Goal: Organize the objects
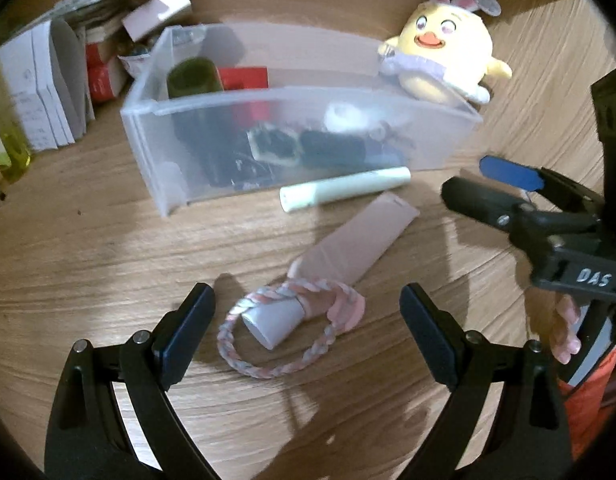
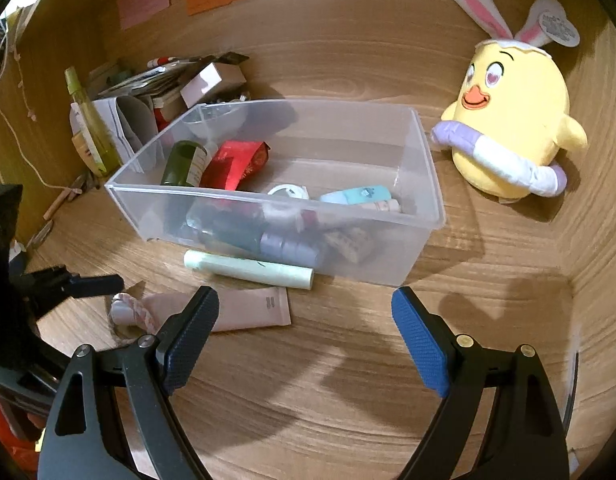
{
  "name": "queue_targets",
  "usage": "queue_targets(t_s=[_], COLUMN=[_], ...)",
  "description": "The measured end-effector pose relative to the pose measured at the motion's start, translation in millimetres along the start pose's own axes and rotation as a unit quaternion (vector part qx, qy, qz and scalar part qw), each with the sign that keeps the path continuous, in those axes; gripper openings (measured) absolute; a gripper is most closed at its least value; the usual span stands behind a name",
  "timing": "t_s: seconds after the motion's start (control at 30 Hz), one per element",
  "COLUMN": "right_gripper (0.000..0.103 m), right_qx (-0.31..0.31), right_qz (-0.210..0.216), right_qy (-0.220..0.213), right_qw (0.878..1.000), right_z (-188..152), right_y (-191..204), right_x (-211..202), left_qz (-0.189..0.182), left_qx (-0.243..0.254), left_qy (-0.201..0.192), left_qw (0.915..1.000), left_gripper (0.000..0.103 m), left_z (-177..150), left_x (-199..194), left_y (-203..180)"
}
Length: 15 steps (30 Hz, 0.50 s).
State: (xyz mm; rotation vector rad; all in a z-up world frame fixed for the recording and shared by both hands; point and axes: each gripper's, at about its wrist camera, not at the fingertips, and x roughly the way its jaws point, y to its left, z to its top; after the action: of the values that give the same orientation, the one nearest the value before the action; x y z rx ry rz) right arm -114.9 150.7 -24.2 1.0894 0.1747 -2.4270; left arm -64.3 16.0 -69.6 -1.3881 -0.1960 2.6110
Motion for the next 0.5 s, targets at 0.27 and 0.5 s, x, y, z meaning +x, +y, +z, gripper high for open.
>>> queue_targets(t_s=[0.27, 0.5], right_gripper=[0.087, 0.087], right_qx=[0.013, 0.006], right_qz=[0.008, 0.015], right_qy=[0.001, 0.014], right_qw=[1.000, 1.000], right_z=[-4, -9], right_y=[-4, 2], right_x=[-2, 3], left_qz=[0.030, 0.030], left_qx=[0.018, 0.008], left_qy=[-0.015, -0.041], left_qw=[0.9993, 0.9987], left_gripper=[0.059, 0.040], left_z=[-3, -5], left_x=[-1, -16], left_y=[-7, -1])
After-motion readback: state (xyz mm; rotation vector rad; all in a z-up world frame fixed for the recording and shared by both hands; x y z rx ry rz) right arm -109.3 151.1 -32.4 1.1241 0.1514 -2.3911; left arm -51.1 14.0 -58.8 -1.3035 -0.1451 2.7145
